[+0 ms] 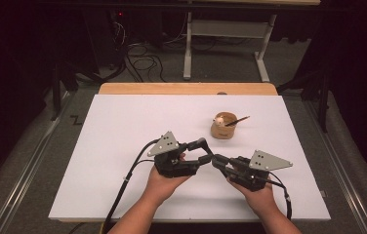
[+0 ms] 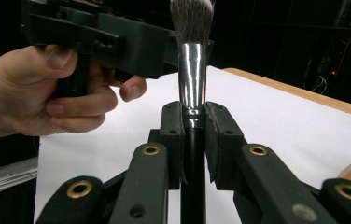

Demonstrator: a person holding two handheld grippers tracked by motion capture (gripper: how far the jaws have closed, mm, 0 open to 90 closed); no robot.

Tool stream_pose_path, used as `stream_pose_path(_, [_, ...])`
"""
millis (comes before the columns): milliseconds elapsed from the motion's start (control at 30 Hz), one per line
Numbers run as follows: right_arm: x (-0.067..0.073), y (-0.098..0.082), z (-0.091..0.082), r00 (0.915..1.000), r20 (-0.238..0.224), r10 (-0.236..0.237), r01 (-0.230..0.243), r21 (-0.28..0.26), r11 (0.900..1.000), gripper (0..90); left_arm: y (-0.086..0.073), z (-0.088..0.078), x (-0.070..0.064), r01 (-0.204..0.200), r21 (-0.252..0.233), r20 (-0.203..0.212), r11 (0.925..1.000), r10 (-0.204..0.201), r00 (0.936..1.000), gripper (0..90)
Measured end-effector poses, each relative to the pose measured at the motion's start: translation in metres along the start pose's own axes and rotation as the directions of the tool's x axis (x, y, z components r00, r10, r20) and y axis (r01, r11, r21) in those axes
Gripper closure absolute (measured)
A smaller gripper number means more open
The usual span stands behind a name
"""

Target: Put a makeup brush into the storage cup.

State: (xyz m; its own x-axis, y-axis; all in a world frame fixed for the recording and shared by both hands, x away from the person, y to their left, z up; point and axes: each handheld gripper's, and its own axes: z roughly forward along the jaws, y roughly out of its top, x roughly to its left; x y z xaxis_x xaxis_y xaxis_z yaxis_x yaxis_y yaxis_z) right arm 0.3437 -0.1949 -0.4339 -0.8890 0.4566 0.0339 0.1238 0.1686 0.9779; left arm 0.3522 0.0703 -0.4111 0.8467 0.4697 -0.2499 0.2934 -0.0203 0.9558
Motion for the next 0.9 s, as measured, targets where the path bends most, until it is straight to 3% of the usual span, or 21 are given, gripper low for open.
stream_pose_path(467, [0.0029, -0.0009, 0.0044, 0.9999, -0.002, -0.017, 0.017, -0.013, 1.0, 79.5, 0.0017, 0.0034, 0.0016, 0.047, 0.004, 0.041, 0.9989, -0.047, 0.9981, 63.5])
stream_pose_path(600, [0.003, -0.0015, 0.0043, 0.9994, 0.009, -0.032, 0.033, -0.01, 0.999, 79.3, 0.0019, 0.0031, 0.0019, 0.05, 0.001, 0.045, 0.9987, -0.05, 0.9977, 73.4])
stream_pose_path(900, [0.0044, -0.0016, 0.0048, 0.9988, 0.018, -0.046, 0.046, 0.0, 0.999, 79.2, 0.0019, 0.0034, -0.0001, 0.042, 0.001, 0.049, 0.9991, -0.042, 0.9979, 77.2])
